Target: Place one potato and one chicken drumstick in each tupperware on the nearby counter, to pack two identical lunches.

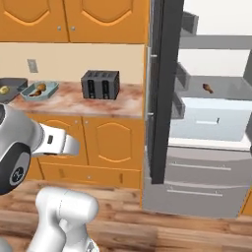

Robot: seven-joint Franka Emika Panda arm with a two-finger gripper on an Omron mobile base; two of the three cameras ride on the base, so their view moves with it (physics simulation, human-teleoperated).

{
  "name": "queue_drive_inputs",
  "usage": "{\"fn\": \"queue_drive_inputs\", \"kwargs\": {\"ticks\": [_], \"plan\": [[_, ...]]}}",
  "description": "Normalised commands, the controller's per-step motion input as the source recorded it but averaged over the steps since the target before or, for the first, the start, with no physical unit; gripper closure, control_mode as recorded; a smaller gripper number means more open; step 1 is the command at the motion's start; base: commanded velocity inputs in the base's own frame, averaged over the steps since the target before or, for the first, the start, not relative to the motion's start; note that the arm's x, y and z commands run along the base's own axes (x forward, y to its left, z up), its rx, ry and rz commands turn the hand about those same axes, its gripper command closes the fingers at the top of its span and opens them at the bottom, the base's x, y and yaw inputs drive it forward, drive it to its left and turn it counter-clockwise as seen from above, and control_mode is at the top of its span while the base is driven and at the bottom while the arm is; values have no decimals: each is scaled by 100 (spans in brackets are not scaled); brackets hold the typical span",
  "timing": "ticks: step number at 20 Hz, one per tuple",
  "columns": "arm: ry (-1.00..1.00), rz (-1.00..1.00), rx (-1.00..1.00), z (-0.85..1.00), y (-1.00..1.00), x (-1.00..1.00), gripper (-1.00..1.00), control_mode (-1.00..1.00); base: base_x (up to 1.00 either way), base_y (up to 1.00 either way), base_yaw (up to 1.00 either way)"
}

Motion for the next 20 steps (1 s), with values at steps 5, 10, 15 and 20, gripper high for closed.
{"fn": "queue_drive_inputs", "kwargs": {"ticks": [5, 10, 15, 20], "plan": [[0, 0, 0, 0, 0, 0, -100, 100, 0, -100, 0], [0, 0, 0, 0, 0, 0, -100, 100, 0, -100, 0], [0, 0, 0, 0, 0, 0, -100, 100, 6, -100, 0], [0, 0, 0, 0, 0, 0, -100, 100, 52, -44, 0]]}}
